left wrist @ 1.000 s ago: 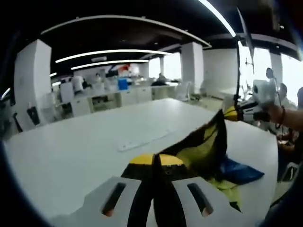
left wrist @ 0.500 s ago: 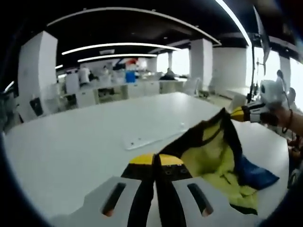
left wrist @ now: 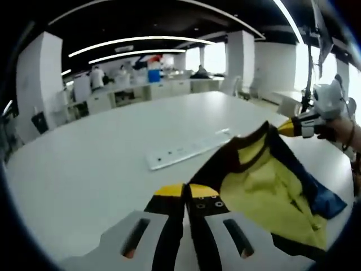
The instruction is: Fold the garment on the visible template until the final outline fits inside the template.
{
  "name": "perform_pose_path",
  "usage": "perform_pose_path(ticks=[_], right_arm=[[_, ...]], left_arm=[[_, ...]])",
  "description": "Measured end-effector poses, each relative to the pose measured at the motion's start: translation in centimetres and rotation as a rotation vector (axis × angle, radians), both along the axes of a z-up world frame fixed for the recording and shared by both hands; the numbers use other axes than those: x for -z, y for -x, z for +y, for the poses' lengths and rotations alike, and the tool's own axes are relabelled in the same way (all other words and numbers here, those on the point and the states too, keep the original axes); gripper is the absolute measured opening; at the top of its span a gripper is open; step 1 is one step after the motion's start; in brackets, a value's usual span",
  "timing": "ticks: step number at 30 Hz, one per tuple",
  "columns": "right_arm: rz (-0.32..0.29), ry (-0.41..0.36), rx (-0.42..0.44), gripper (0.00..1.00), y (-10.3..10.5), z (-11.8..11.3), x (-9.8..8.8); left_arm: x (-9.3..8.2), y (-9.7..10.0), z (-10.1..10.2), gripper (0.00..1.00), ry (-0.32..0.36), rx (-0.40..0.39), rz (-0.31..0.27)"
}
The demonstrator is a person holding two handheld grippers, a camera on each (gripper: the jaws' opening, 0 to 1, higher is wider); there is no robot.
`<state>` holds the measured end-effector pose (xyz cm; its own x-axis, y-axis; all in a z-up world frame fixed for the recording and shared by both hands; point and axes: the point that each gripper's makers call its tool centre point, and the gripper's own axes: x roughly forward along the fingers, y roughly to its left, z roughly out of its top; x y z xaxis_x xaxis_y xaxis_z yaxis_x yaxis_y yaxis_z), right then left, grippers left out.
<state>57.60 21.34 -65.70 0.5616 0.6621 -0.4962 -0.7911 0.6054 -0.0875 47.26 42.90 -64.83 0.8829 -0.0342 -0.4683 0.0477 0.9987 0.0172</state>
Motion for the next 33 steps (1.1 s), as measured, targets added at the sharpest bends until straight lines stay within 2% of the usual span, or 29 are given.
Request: perform_pose_path(ticks=[2,3,4,6,10,16,17,19,22,25,28,30,31,33], right_arm=[[0.018,-0.004,0.030,0.00,-0.6,0.0,0.7],[0.066,-0.031,0.059,0.00,-0.6,0.2,1.3],[0.080,-0.041,0.056,0.00,-0.6,0.4,1.6],[0.062,-0.036,0.066,0.00,-1.2,0.5,2.0],[0.077,-0.023,0.090,0.00,-2.0,0.7,3.2],[0.080,0.015,0.115,0.00,-2.6,0.9,4.7],[0.067,0.035,0.127,0.00,-2.8,0.7,4.9],[0.069,0.042,0.130,0.00,-2.8,0.9,5.3],[0.071,0.049,0.139,0.00,-2.9,1.0,5.8],[0.081,0.066,0.139,0.00,-2.9,0.8,6.5],[0.104,0.059,0.150,0.00,-2.9,0.7,6.9],[0.104,0.056,0.151,0.00,-2.9,0.8,6.9],[0.102,0.055,0.151,0.00,-2.9,0.8,6.8],[0.118,0.026,0.163,0.00,-3.0,0.8,6.6]], left_arm=[[0.7,-0.4,0.0,0.00,0.017,0.002,0.005],[1.0,-0.6,0.1,0.00,0.017,-0.001,0.010],[1.5,-0.8,0.2,0.00,0.006,-0.003,0.025],[2.5,-1.1,0.5,0.00,-0.010,-0.008,0.048],[3.9,-1.7,1.0,0.00,-0.014,-0.015,0.075],[5.0,-2.5,1.1,0.00,-0.023,-0.029,0.100],[5.3,-2.7,1.2,0.00,-0.032,-0.030,0.105],[5.9,-2.8,1.5,0.00,-0.101,-0.016,0.132],[6.3,-3.0,1.3,0.00,-0.149,0.003,0.151],[6.7,-2.9,1.2,0.00,-0.166,0.016,0.163],[7.0,-2.9,1.4,0.00,-0.164,0.018,0.170],[7.2,-2.9,1.6,0.00,-0.136,0.002,0.173],[7.0,-2.9,1.9,0.03,-0.106,-0.040,0.162],[6.6,-2.8,2.4,0.12,-0.110,-0.065,0.157]])
